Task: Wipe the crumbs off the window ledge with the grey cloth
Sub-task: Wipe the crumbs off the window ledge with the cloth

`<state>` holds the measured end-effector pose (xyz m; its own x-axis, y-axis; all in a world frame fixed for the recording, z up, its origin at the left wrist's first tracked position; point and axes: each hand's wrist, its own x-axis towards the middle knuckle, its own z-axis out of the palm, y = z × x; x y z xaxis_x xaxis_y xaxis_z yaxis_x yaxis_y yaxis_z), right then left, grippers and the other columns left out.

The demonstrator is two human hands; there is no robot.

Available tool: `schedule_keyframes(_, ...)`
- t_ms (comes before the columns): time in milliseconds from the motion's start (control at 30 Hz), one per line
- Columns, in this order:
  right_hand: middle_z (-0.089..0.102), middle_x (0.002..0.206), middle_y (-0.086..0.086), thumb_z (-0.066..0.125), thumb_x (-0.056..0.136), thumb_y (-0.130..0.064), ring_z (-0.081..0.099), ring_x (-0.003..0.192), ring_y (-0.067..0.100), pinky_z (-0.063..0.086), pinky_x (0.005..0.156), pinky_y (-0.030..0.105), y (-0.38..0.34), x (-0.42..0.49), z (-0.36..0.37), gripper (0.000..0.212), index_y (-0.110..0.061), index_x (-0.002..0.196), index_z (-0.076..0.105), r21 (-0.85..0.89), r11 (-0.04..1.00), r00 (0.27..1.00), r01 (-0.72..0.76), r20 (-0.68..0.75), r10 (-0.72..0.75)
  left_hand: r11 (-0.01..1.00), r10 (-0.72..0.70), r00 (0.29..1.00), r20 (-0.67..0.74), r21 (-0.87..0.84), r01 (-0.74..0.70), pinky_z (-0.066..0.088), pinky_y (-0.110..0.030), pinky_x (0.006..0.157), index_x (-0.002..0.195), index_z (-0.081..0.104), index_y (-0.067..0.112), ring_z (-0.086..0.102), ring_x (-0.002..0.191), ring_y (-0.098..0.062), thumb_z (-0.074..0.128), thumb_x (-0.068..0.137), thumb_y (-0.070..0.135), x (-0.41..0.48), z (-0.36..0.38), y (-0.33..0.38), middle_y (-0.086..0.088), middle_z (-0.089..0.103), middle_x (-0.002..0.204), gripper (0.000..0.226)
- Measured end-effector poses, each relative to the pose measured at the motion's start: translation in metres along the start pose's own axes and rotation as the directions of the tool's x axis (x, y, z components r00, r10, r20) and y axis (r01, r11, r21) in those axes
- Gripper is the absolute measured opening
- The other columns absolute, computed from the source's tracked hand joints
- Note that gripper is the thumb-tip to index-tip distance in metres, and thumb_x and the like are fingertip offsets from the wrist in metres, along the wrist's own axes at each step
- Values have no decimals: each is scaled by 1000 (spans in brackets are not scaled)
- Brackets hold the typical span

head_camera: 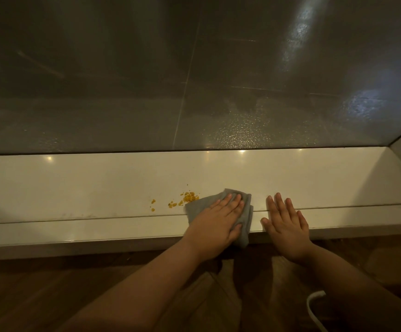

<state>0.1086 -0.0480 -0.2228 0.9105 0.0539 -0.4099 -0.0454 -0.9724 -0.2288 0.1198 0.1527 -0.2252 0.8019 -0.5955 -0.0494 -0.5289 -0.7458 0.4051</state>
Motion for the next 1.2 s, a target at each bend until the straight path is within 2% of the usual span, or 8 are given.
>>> schedule_keyframes(133, -39, 139, -11, 2, 92, -51, -33, 131, 8, -13, 115, 39, 2, 0, 1, 56, -30, 131, -31, 4, 1000, 1000, 7, -9, -7, 1000, 30, 996, 78, -1, -30, -7, -23, 118, 151, 0, 20, -14, 139, 1, 20, 102, 38, -4, -9, -13, 5, -5, 160, 56)
schedule_keyframes(267, -38, 139, -12, -2, 83, -53, -33, 131, 8, -13, 115, 39, 1, 0, 1, 60, -30, 130, -32, 5, 1000, 1000, 4, -7, -4, 999, 29, 988, 149, 16, -31, -7, -19, 115, 151, 0, 18, -7, 146, -5, 20, 102, 34, -7, -22, -26, 3, -6, 160, 55)
schedule_keyframes(400, -36, 143, -10, 5, 97, -47, -31, 135, 10, -13, 115, 38, 1, 0, 1, 52, -29, 130, -31, 7, 1000, 1000, -6, -16, 6, 1000, 12, 984, 176, -27, -8, -2, -21, 119, 151, 3, 19, -2, 147, -8, 23, 102, 31, -9, -30, -41, 2, -2, 160, 53)
schedule_keyframes(600, -38, 139, -12, -3, 80, -53, -32, 131, 7, -13, 114, 38, 0, 0, 2, 63, -30, 131, -31, 13, 1000, 1000, -8, -22, 9, 996, -3, 989, 147, -83, 15, -5, -9, 108, 150, 14, 17, 4, 147, -8, 30, 101, 13, -8, -39, -43, 1, 7, 160, 51)
schedule_keyframes(800, -38, 139, -11, -3, 79, -53, -31, 135, 10, -13, 115, 38, -2, -2, 0, 64, -28, 131, -31, 4, 1000, 1000, -17, -16, 17, 905, -162, 982, -102, -412, 106, 29, -11, 105, 135, 46, 5, 46, 127, -13, 34, 100, 18, 1, -59, -17, -11, 48, 142, 39)
schedule_keyframes(867, -38, 139, -11, -3, 79, -53, -29, 137, 12, -13, 115, 39, -3, -2, 0, 65, -28, 132, -31, 0, 1000, 1000, -16, -10, 16, 888, -170, 974, -152, -452, 85, 25, -5, 97, 130, 51, 6, 47, 126, -13, 35, 101, 15, 6, -61, -10, -11, 50, 140, 35)
schedule_keyframes(1067, -36, 144, -11, -2, 79, -54, -26, 142, 16, -12, 116, 40, -1, -1, 1, 71, -28, 142, -24, 9, 1000, 1000, -22, -8, 22, 933, -159, 987, -21, -330, 144, 9, -28, 120, 141, 41, 16, 18, 146, -13, 31, 102, 26, 8, -22, 11, -1, 28, 156, 41)
schedule_keyframes(1200, -29, 154, -5, -2, 83, -54, -26, 142, 16, -12, 115, 39, 0, -1, 1, 70, -27, 146, -20, -2, 1000, 1000, -26, -1, 26, 995, -85, 995, -48, -62, 82, 0, -24, 116, 150, 17, 19, 9, 148, -13, 27, 102, 31, 1, -4, 6, 2, 13, 160, 50)
